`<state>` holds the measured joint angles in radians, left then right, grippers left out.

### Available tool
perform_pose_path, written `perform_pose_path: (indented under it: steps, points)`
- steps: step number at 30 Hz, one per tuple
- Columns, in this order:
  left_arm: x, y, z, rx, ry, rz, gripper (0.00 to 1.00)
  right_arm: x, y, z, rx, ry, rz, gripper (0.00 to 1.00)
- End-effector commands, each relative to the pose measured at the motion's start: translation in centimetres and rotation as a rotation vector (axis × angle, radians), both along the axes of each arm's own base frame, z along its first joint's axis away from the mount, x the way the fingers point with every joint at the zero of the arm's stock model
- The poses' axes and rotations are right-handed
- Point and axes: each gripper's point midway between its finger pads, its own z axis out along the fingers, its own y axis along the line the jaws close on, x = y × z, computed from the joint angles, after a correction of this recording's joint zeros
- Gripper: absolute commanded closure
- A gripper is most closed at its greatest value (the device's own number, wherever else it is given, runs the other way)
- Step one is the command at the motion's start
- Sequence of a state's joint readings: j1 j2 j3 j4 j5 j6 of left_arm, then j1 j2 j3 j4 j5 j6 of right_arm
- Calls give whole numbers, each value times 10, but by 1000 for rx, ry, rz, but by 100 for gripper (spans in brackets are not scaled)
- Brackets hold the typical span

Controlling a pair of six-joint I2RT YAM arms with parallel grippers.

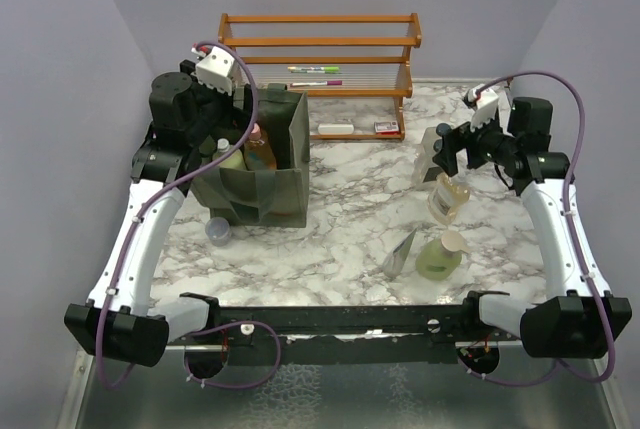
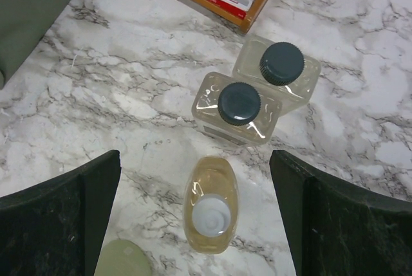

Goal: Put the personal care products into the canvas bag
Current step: Place the care product in the canvas bag.

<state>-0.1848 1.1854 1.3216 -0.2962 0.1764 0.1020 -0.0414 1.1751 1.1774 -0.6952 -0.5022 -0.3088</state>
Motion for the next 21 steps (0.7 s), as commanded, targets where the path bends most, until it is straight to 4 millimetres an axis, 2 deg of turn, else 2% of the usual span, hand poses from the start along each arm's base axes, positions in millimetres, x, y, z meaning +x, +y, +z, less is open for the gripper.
perform_pose_path:
  steps: [1, 8, 14, 21]
  points:
    - [-15, 1, 32, 16, -48, -26, 4, 19, -15, 14, -44, -40, -87, 1]
    - [-18, 5, 50, 42, -91, -21, 3, 34, -17, -1, -46, -17, -130, 1]
    - [-17, 4, 44, 28, -78, -17, 3, 45, -12, -24, -53, 28, -129, 1]
    - [-19, 6, 45, 31, -81, -11, 3, 55, -12, -43, -76, 38, -172, 1]
